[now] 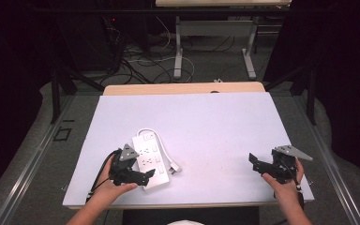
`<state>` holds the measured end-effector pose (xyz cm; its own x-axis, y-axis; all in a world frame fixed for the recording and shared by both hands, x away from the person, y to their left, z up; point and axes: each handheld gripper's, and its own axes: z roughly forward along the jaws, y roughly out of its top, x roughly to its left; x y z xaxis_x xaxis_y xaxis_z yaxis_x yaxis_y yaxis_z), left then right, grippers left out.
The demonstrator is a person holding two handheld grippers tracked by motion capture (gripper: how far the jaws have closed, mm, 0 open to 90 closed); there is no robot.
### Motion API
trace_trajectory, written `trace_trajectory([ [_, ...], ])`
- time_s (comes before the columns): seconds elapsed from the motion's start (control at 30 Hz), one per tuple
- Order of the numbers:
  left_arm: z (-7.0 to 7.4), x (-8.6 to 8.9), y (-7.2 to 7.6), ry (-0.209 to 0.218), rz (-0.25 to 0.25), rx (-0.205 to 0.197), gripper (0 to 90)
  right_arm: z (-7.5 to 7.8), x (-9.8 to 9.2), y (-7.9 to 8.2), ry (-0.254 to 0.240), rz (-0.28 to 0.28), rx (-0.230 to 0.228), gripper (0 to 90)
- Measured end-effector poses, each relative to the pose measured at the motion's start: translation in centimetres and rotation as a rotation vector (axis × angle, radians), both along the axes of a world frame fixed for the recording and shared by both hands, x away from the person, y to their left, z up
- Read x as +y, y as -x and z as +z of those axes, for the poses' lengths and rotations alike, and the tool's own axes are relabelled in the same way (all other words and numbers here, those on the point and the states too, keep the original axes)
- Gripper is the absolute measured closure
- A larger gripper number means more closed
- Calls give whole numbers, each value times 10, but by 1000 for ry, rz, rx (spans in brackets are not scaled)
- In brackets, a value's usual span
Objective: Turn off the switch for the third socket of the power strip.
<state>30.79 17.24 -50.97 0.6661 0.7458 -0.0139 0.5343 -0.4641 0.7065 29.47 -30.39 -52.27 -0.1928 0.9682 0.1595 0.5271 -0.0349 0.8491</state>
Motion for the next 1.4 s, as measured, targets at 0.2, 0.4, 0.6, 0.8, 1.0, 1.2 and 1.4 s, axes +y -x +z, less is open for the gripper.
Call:
trace_trajectory([
  [0.2, 1, -7, 0, -39, -32, 8, 4, 0, -1, 0, 4, 4, -3, 80],
  [0.4, 3, -13, 1, -68, -56, 9, 4, 0, 1, 0, -2, 3, -5, 82],
  [0.6, 5, -19, 0, -83, -74, 26, 11, 0, 1, 0, -4, 0, -10, 86],
  [0.8, 5, -24, -1, -112, -92, 36, 62, -1, 1, 0, -3, 4, -10, 88],
  [1.0, 9, -28, -1, -100, -103, 67, 116, -1, 1, -1, 2, 9, -11, 92],
  [1.2, 14, -33, -3, -100, -125, 90, 177, 1, 1, 0, 0, 8, 0, 94],
  [1.4, 19, -36, -4, -121, -147, 110, 233, 0, 0, 0, -7, 10, -1, 97],
])
